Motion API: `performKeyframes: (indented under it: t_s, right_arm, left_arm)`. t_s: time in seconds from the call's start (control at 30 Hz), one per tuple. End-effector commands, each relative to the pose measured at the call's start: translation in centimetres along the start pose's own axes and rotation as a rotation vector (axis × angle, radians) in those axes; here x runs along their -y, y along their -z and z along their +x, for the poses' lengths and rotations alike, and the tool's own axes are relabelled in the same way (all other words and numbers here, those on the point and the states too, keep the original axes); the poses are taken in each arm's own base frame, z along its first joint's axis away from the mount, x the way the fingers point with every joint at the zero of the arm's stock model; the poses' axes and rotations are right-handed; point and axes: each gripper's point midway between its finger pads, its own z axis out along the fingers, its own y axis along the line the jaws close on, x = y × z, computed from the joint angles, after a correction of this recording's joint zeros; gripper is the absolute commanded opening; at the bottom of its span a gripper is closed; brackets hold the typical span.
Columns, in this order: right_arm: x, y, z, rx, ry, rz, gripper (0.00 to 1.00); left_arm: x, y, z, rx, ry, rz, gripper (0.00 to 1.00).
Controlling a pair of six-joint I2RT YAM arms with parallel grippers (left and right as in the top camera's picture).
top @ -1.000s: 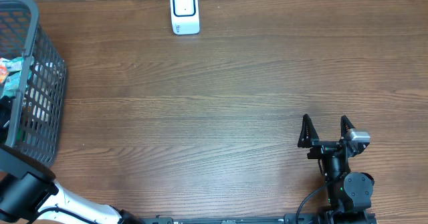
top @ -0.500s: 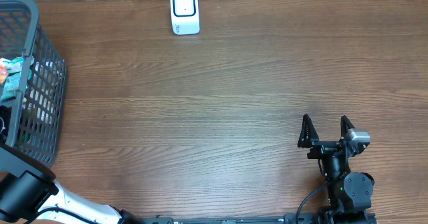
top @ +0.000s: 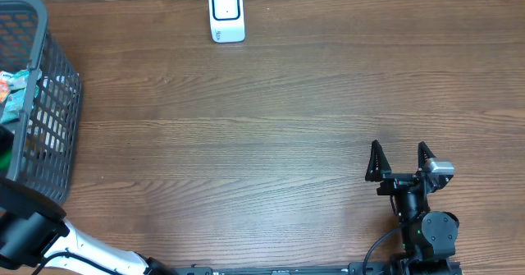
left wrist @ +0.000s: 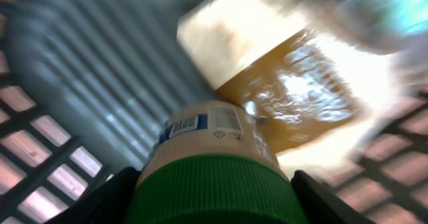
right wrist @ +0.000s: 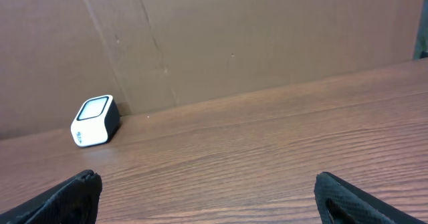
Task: Scan the item barcode
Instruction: 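Grasp the green-capped jar with the left gripper and lift it, then carry the jar to the table center and release it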
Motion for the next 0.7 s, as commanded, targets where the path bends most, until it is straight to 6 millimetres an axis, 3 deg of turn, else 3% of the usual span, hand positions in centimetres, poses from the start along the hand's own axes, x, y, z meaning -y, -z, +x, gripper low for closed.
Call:
performKeyframes:
  t_s: [0.0, 0.1, 0.13, 0.23, 0.37, 0.5, 0.67]
  right_arm:
    - [0.2, 0.0, 0.2, 0.002, 0.001, 0.005, 1.00]
    - [0.2, 0.0, 0.2, 0.002, 0.001, 0.005, 1.00]
    - [0.2, 0.0, 0.2, 0.002, 0.002, 0.005, 1.00]
    - [0.2, 0.0, 0.2, 0.002, 0.002, 0.005, 1.00]
    - [0.2, 0.0, 0.2, 0.002, 0.001, 0.005, 1.00]
    - [0.2, 0.0, 0.2, 0.002, 0.001, 0.005, 1.00]
    - [0.2, 0.0, 0.2, 0.002, 0.001, 0.005, 1.00]
  left_arm:
    - [2.7, 7.1, -2.9, 0.162, 0.024, 0.124, 0.32]
    - [4.7, 12.1, -3.5, 0.256, -0.007, 0.207, 0.32]
    - [5.7, 14.6, -3.5, 0.305, -0.027, 0.253, 0.32]
    - [8.1, 20.2, -2.8, 0.421, -0.081, 0.353, 0.29]
    - [11.8, 28.2, 1.2, 0.576, -0.204, 0.471, 0.28]
    - [15.2, 31.9, 6.3, 0.620, -0.324, 0.532, 0.29]
    - [19.8, 32.1, 11.8, 0.539, -0.494, 0.598, 0.31]
